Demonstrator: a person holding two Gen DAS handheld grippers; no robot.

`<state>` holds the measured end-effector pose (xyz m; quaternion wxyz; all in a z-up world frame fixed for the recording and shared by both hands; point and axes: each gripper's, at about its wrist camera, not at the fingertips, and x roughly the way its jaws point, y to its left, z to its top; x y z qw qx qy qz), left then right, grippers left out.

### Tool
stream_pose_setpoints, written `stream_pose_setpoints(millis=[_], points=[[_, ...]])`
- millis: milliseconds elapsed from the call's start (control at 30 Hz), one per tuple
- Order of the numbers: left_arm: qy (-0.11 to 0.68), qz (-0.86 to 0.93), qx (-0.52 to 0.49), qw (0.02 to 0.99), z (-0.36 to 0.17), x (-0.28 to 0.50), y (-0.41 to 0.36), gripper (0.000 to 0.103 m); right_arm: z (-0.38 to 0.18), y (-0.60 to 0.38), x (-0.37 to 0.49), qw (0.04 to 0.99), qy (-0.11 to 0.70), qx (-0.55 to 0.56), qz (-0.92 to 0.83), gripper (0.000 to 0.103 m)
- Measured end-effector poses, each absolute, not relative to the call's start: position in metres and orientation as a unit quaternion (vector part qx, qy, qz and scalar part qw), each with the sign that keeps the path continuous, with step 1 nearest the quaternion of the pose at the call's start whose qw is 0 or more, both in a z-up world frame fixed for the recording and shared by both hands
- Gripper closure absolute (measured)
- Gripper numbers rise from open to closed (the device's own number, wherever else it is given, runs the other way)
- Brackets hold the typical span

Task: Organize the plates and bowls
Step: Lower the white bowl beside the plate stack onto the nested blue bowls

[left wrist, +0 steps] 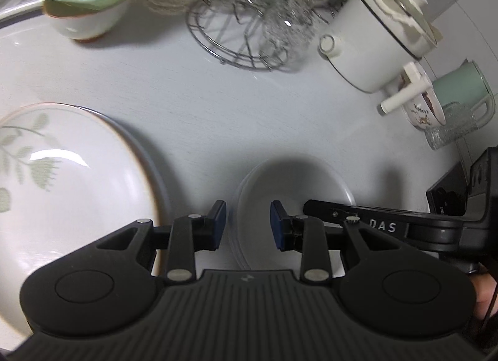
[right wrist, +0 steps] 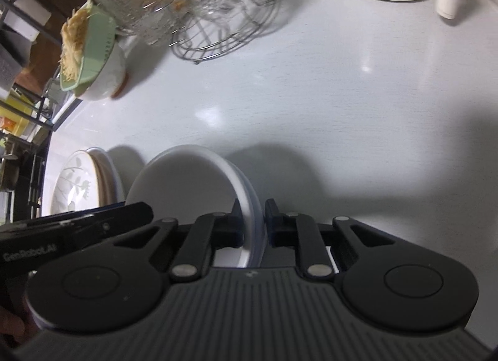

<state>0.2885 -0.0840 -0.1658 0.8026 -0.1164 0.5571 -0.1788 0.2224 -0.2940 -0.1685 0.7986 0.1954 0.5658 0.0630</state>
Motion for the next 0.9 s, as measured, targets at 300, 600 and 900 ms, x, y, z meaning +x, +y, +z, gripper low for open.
stream_pose_setpoints(millis=[300, 600, 900], points=[[0.579, -0.172, -0.134, 0.786, -0.187, 0.292, -0.103, 0.067, -0.168, -0.312, 0.217, 0.801, 0.564, 0.187, 0.074, 0.087], [0.594, -0.134, -0.172, 0.774, -0.203, 0.289, -0.096, 0.079, -0.172, -0.31, 0.221, 0.802, 0.561, 0.178, 0.102, 0.086], [0.604, -0.138, -0.174, 0.765, -0.195, 0.3, -0.084, 0.082, -0.163, -0.297, 0.218, 0.802, 0.563, 0.177, 0.094, 0.086]])
